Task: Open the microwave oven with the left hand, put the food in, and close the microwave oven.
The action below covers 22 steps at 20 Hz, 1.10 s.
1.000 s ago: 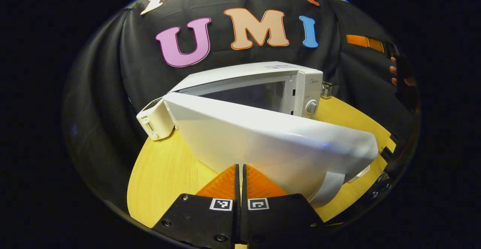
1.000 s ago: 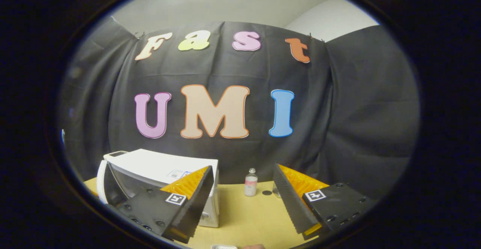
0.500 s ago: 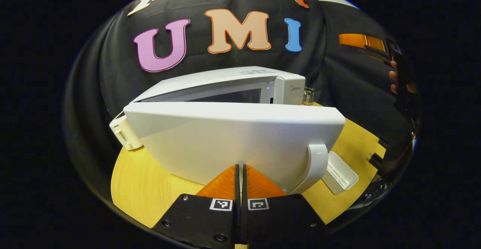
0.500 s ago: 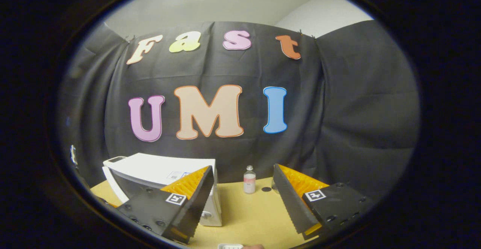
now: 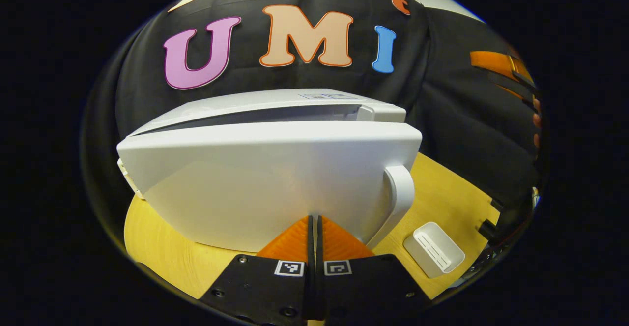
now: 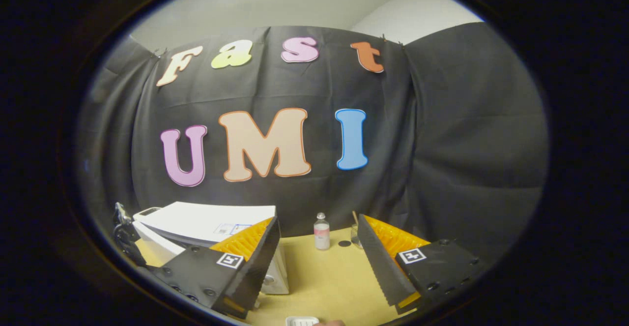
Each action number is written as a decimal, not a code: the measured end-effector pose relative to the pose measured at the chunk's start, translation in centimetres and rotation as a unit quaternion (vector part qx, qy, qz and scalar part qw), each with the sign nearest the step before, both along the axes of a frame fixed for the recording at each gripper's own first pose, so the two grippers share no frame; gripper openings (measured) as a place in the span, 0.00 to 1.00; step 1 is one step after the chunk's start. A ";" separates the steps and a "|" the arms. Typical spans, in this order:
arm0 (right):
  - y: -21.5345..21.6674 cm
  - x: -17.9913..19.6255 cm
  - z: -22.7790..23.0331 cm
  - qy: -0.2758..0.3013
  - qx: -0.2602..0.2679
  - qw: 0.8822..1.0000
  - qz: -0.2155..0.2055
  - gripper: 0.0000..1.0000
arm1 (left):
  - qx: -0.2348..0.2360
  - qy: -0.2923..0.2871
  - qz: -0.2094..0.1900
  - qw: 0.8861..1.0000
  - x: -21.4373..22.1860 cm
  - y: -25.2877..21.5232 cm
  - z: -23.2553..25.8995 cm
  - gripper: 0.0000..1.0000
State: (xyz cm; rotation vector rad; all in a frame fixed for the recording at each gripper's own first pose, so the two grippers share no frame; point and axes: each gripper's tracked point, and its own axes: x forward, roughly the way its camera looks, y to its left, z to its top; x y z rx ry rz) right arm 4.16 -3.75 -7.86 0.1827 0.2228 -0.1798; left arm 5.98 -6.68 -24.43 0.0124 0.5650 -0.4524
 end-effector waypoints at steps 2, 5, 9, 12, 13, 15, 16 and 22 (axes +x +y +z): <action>-0.5 0.0 -0.5 0.006 0.003 1.000 -0.006 0.98 | -0.006 0.002 0.010 1.000 1.2 0.0 0.0 0.01; -1.0 0.0 -0.5 0.009 -0.001 1.000 -0.012 0.88 | -0.002 -0.003 0.016 1.000 2.9 0.0 0.1 0.01; -1.3 0.3 -0.7 0.009 -0.001 1.000 -0.013 0.88 | -0.012 0.004 0.007 1.000 4.0 -1.2 -0.1 0.01; -1.2 0.5 -0.9 0.012 -0.001 1.000 -0.009 0.88 | -0.034 0.014 0.017 0.999 4.0 -1.7 -0.1 0.01; -1.4 0.5 -0.8 0.010 -0.003 1.000 -0.009 0.88 | -0.042 0.011 0.022 0.999 4.2 -1.7 0.1 0.01; -1.7 0.5 -1.1 0.012 -0.006 1.000 -0.010 0.88 | -0.081 0.013 0.053 0.995 4.8 -1.4 0.5 0.00; -1.8 0.5 -1.2 0.016 -0.005 1.000 -0.010 0.88 | -0.125 0.029 0.091 0.987 5.1 -1.3 0.5 0.01; -3.3 -0.8 -1.1 0.017 -0.013 1.000 -0.021 0.98 | -0.169 0.178 0.249 0.937 4.1 2.9 -4.1 0.01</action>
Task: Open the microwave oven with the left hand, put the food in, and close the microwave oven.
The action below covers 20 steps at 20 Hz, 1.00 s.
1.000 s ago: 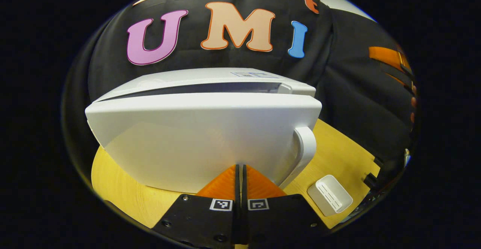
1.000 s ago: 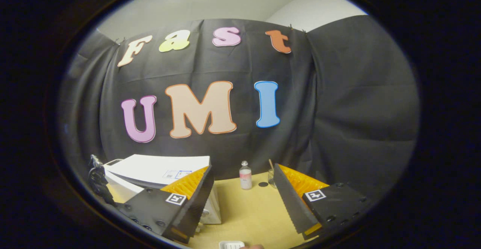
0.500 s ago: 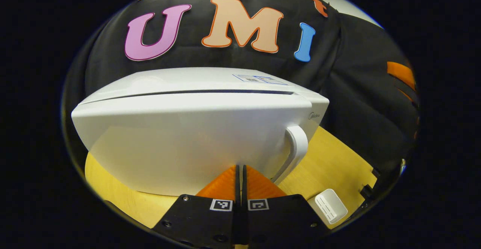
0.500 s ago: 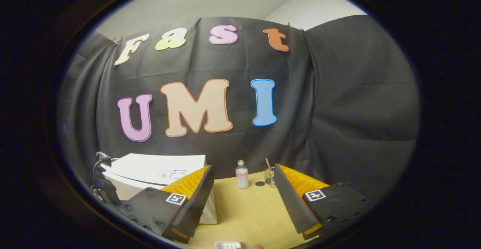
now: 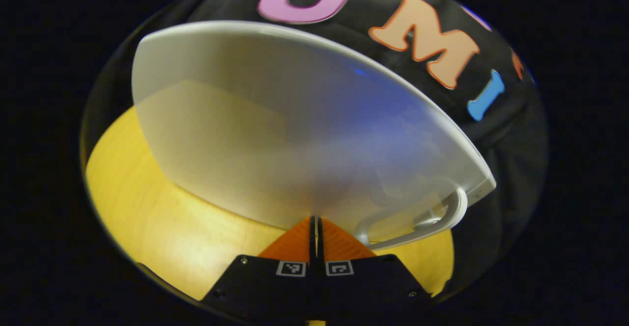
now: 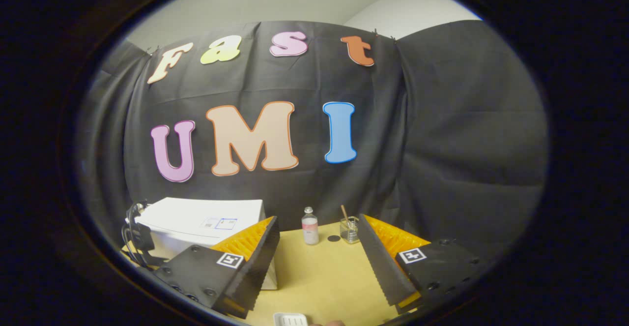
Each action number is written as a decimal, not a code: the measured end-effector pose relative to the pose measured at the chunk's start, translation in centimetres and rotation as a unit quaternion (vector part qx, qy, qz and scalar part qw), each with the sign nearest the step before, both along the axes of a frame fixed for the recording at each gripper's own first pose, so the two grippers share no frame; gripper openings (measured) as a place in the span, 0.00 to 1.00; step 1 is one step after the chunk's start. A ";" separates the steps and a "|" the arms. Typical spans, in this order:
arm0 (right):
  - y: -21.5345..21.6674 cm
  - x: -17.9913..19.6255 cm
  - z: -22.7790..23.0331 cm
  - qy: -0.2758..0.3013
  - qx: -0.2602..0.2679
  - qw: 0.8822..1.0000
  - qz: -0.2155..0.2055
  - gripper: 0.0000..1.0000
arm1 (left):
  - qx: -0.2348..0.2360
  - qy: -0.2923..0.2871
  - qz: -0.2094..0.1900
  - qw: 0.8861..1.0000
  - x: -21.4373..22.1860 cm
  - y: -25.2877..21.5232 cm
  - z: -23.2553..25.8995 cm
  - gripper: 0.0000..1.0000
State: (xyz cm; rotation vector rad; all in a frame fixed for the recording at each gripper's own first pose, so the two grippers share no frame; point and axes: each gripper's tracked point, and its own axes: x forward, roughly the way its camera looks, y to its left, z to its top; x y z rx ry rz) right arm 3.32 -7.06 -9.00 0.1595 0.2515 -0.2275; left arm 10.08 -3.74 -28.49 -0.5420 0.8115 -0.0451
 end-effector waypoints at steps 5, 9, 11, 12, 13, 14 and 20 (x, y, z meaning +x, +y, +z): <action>-0.5 -0.7 -0.3 0.005 0.014 1.000 -0.006 0.88 | 0.056 -0.065 -0.040 0.996 -0.3 1.0 3.5 0.01; 0.0 -0.2 -0.2 0.000 0.023 1.000 -0.003 0.87 | 0.128 -0.177 -0.080 0.973 -0.1 1.4 10.6 0.01; 0.8 0.3 -0.1 -0.002 0.028 1.000 0.003 0.87 | 0.164 -0.229 -0.093 0.955 -0.3 1.8 14.2 0.00; 1.4 0.5 0.0 -0.003 0.032 0.999 0.008 0.87 | 0.177 -0.251 -0.098 0.947 -0.6 2.1 16.0 0.00; 1.9 0.7 0.0 -0.005 0.035 0.999 0.012 0.87 | 0.186 -0.271 -0.099 0.939 -1.0 2.3 17.8 0.00; 2.5 0.9 0.1 -0.008 0.037 0.999 0.017 0.87 | 0.191 -0.289 -0.099 0.933 -1.2 2.5 19.4 0.00; 6.0 1.7 1.0 -0.015 0.044 0.997 0.057 0.87 | 0.218 -0.379 -0.078 0.896 -3.1 5.5 27.9 0.00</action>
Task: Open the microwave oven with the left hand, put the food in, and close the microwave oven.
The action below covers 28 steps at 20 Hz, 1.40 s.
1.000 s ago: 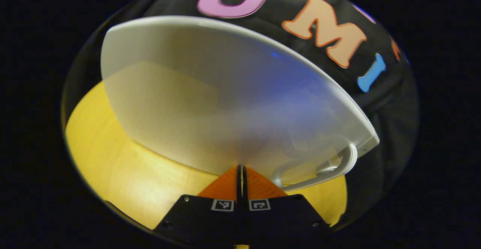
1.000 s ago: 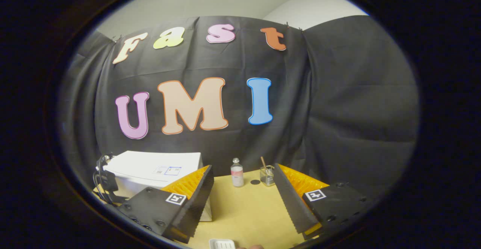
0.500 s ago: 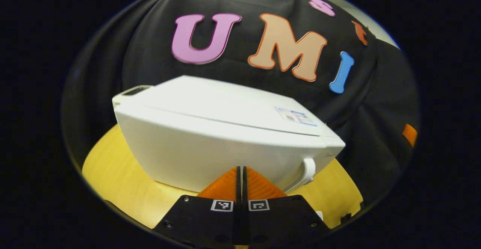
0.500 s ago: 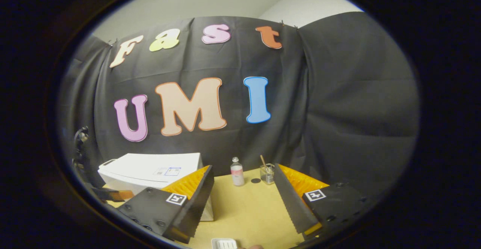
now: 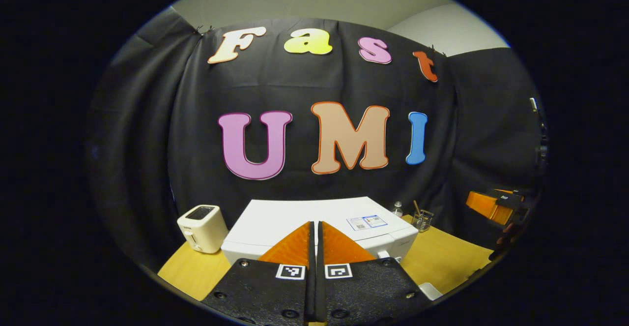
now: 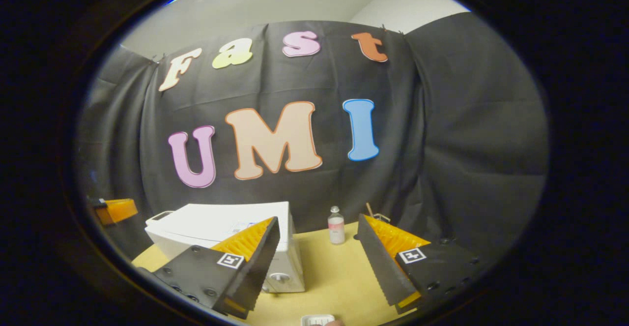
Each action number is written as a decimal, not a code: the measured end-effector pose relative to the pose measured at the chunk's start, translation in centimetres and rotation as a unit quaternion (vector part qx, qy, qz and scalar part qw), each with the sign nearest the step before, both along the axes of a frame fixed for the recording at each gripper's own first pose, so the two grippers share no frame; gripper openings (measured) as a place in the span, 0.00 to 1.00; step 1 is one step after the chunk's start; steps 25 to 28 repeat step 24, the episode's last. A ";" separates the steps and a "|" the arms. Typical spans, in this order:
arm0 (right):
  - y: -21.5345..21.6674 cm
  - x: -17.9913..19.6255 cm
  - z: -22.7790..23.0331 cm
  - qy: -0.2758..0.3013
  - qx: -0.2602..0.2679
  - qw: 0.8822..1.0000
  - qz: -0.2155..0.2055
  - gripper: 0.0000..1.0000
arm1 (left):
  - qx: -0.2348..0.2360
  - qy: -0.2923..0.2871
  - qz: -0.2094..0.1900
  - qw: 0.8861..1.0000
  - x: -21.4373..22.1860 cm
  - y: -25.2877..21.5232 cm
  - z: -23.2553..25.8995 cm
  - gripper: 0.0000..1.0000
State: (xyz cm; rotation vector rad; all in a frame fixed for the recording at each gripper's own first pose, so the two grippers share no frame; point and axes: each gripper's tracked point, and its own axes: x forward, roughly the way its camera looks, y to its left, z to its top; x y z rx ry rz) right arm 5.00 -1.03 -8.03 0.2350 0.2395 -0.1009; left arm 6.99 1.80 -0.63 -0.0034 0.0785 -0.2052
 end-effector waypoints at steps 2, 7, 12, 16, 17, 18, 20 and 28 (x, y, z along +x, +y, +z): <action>1.2 0.2 0.7 -0.009 -0.009 1.000 0.017 0.98 | 0.018 -0.036 0.029 0.999 -0.6 1.8 2.6 0.00; 4.5 -0.1 2.0 -0.032 -0.039 0.997 0.062 0.97 | 0.050 -0.123 0.056 0.990 -2.4 2.6 6.5 0.98; 6.1 -0.3 2.8 -0.038 -0.035 0.995 0.082 0.98 | 0.031 -0.094 0.053 0.994 -3.4 1.8 5.1 0.97; 6.1 -0.4 3.1 -0.041 -0.039 0.995 0.083 0.89 | 0.037 -0.081 0.058 0.994 -3.7 2.0 4.2 0.97; 6.1 -0.5 3.0 -0.040 -0.038 0.995 0.083 0.89 | 0.038 -0.078 0.058 0.995 -3.7 2.1 3.9 0.97; 6.0 -0.7 3.1 -0.041 -0.039 0.995 0.083 0.89 | 0.037 -0.075 0.059 0.995 -3.7 2.1 3.7 0.97; 5.8 -0.9 3.2 -0.042 -0.046 0.995 0.083 0.89 | 0.035 -0.065 0.061 0.995 -3.7 2.1 3.2 0.97; 5.6 -1.1 3.1 -0.043 -0.054 0.994 0.086 0.89 | 0.027 -0.052 0.061 0.996 -3.8 1.9 2.6 0.97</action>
